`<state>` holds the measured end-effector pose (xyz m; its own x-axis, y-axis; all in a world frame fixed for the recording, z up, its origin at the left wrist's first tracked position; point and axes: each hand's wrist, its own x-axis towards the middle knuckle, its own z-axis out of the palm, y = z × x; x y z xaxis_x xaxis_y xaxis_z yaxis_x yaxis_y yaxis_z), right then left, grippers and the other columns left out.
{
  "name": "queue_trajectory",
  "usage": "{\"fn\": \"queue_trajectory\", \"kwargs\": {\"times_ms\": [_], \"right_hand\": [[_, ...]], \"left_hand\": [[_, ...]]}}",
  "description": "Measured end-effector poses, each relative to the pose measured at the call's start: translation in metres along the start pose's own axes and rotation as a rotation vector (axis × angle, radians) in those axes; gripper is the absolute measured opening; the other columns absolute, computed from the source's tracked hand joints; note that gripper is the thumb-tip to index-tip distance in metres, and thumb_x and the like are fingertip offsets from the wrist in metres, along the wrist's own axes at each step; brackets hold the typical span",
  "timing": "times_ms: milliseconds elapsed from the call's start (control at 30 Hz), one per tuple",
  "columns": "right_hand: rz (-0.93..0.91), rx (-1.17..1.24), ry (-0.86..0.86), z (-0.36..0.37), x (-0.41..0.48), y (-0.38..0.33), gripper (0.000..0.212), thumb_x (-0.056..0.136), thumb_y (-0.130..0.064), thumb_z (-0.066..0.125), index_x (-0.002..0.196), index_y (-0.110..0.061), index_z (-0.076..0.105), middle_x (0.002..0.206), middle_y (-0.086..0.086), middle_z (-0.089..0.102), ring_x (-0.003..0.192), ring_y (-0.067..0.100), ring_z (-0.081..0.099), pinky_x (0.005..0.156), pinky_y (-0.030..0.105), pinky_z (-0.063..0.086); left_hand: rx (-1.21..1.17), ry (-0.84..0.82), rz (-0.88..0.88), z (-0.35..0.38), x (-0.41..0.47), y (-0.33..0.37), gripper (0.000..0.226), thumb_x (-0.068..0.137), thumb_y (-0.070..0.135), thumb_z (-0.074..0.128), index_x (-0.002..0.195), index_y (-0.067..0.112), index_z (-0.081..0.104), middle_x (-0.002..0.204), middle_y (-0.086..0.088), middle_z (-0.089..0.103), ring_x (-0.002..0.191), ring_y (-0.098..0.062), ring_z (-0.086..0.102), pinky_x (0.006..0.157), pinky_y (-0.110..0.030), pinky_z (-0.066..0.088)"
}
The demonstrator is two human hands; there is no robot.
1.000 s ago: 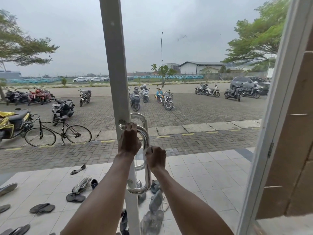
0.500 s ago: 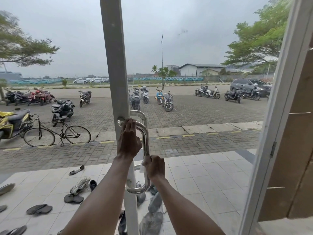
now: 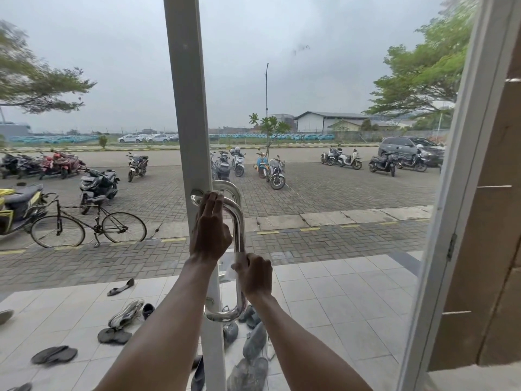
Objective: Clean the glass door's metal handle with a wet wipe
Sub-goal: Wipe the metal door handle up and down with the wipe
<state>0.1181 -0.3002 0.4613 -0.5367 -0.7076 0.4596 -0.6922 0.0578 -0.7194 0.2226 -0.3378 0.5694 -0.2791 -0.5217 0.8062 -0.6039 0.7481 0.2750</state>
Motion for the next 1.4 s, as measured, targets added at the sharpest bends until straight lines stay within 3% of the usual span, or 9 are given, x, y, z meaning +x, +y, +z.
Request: {"fn": "queue_trajectory", "kwargs": {"times_ms": [167, 333, 500, 600, 767, 1033, 1133, 1267, 1400], "right_hand": [[0.076, 0.043, -0.045, 0.012, -0.015, 0.014, 0.023, 0.082, -0.029, 0.062, 0.078, -0.012, 0.076, 0.079, 0.008, 0.076, 0.076, 0.024, 0.071, 0.057, 0.022, 0.034], [-0.038, 0.058, 0.112, -0.001, 0.006, -0.01, 0.029, 0.086, -0.032, 0.058, 0.085, -0.008, 0.075, 0.081, 0.01, 0.076, 0.074, 0.026, 0.071, 0.059, 0.026, 0.047], [-0.15, 0.076, 0.287, -0.005, 0.013, -0.021, 0.022, 0.085, -0.037, 0.064, 0.082, -0.018, 0.073, 0.071, 0.003, 0.074, 0.062, 0.022, 0.068, 0.056, 0.022, 0.038], [-0.097, -0.029, 0.191, 0.009, -0.001, 0.003, 0.029, 0.08, -0.041, 0.074, 0.091, -0.015, 0.076, 0.082, 0.005, 0.076, 0.073, 0.023, 0.071, 0.062, 0.024, 0.046], [0.05, -0.014, -0.041, 0.027, -0.023, 0.028, 0.025, 0.084, -0.034, 0.064, 0.08, -0.014, 0.077, 0.085, 0.006, 0.077, 0.081, 0.027, 0.072, 0.069, 0.034, 0.055], [-0.06, 0.035, 0.238, -0.004, 0.015, -0.025, 0.028, 0.093, -0.028, 0.056, 0.083, -0.01, 0.075, 0.079, 0.01, 0.076, 0.072, 0.028, 0.07, 0.061, 0.03, 0.048], [-0.115, 0.139, 0.322, -0.015, 0.032, -0.046, 0.031, 0.091, -0.031, 0.052, 0.078, -0.012, 0.072, 0.069, 0.008, 0.073, 0.062, 0.027, 0.068, 0.056, 0.03, 0.045], [-0.138, 0.066, 0.251, -0.007, 0.02, -0.027, 0.045, 0.085, -0.053, 0.051, 0.082, -0.014, 0.074, 0.073, 0.007, 0.074, 0.066, 0.027, 0.068, 0.057, 0.028, 0.044], [-0.052, -0.008, 0.127, 0.015, -0.011, 0.009, 0.024, 0.083, -0.039, 0.071, 0.081, -0.015, 0.074, 0.08, 0.006, 0.076, 0.073, 0.028, 0.07, 0.061, 0.028, 0.046]], "left_hand": [[-0.01, 0.021, 0.011, 0.004, -0.002, -0.003, 0.07, 0.074, -0.013, 0.053, 0.144, -0.006, 0.041, 0.151, -0.021, 0.041, 0.147, -0.032, 0.029, 0.121, -0.04, 0.028], [-0.025, 0.042, -0.012, 0.008, -0.002, -0.002, 0.07, 0.073, -0.013, 0.052, 0.142, -0.007, 0.041, 0.151, -0.021, 0.041, 0.148, -0.032, 0.027, 0.122, -0.037, 0.024], [-0.04, 0.048, -0.01, 0.011, -0.001, -0.004, 0.07, 0.073, -0.014, 0.05, 0.143, -0.007, 0.041, 0.151, -0.022, 0.04, 0.148, -0.034, 0.026, 0.122, -0.041, 0.026], [-0.042, 0.042, -0.006, 0.013, -0.002, -0.006, 0.071, 0.074, -0.013, 0.05, 0.144, -0.007, 0.04, 0.153, -0.022, 0.038, 0.149, -0.034, 0.025, 0.122, -0.041, 0.027], [-0.036, 0.039, -0.004, 0.013, -0.002, -0.007, 0.072, 0.074, -0.011, 0.051, 0.145, -0.005, 0.039, 0.153, -0.02, 0.038, 0.149, -0.032, 0.024, 0.121, -0.042, 0.028], [-0.033, 0.041, 0.002, 0.01, -0.002, -0.007, 0.07, 0.072, -0.011, 0.05, 0.142, -0.006, 0.043, 0.15, -0.021, 0.043, 0.147, -0.032, 0.029, 0.12, -0.043, 0.03], [-0.04, 0.047, 0.02, 0.008, -0.002, -0.008, 0.068, 0.076, 0.011, 0.036, 0.141, -0.007, 0.043, 0.148, -0.022, 0.043, 0.146, -0.033, 0.031, 0.118, -0.046, 0.033], [-0.036, 0.033, 0.016, 0.009, -0.002, -0.009, 0.069, 0.074, -0.006, 0.044, 0.142, -0.006, 0.043, 0.15, -0.019, 0.042, 0.148, -0.031, 0.028, 0.119, -0.044, 0.031], [-0.046, 0.028, 0.023, 0.007, -0.001, -0.009, 0.072, 0.072, -0.012, 0.048, 0.143, -0.005, 0.042, 0.151, -0.019, 0.041, 0.148, -0.032, 0.028, 0.12, -0.042, 0.03]]}}
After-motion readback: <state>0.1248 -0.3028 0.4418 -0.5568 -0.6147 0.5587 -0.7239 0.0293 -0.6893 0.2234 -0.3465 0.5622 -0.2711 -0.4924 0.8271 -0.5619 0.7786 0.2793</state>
